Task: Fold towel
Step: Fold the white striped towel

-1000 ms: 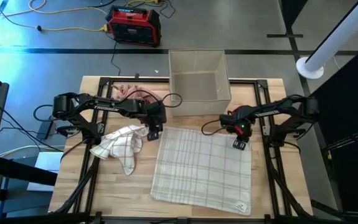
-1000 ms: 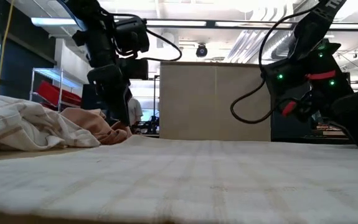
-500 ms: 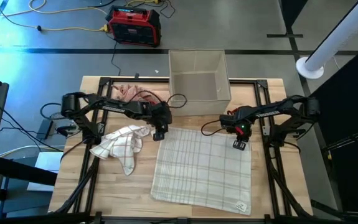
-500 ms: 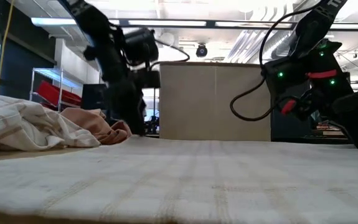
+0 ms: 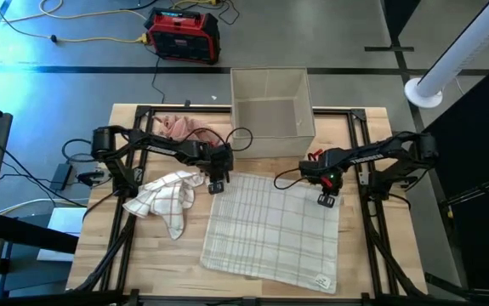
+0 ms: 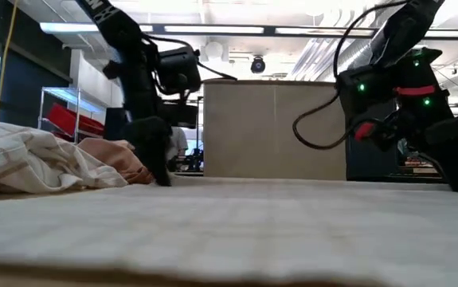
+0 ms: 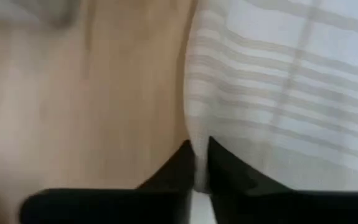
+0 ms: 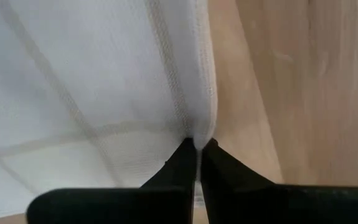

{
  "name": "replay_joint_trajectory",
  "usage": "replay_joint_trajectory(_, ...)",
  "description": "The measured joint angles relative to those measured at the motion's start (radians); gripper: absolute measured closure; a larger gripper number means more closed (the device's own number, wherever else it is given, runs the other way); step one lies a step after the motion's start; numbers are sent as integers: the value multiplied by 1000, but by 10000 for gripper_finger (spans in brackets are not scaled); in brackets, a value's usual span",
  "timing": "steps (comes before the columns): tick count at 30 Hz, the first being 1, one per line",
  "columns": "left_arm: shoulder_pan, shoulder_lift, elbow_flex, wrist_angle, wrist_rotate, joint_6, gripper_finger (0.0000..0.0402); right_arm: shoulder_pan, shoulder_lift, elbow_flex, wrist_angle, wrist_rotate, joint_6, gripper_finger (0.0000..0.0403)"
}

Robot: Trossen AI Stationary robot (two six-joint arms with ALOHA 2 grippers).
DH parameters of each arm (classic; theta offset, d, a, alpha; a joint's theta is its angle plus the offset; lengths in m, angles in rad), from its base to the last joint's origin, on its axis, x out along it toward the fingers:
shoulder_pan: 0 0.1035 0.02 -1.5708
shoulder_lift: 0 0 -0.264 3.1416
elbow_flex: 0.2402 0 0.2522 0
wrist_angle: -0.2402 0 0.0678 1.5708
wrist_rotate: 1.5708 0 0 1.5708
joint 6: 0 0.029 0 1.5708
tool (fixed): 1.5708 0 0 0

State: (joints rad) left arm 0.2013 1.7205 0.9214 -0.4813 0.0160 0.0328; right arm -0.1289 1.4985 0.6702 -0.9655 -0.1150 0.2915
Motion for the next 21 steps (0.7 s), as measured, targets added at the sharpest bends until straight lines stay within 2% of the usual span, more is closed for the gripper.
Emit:
replay_joint_trajectory(5, -32, -96, -2, -87, -91, -75, 390, 67, -114, 38, 6, 40, 115, 403)
replay_joint_trajectory(10, -49, -211, -2, -122, -257, -107, 396, 121, -257, 89, -48, 225, 258, 403)
replay_joint_trajectory(13, -48, -276, -2, -143, -322, -124, 396, 161, -331, 123, -118, 316, 325, 403)
replay_joint_trajectory(18, -94, -372, -2, -203, -333, -158, 396, 284, -419, 191, -180, 334, 380, 403)
replay_joint_trajectory(21, -157, -408, -2, -231, -259, -192, 396, 381, -429, 227, -173, 285, 434, 403)
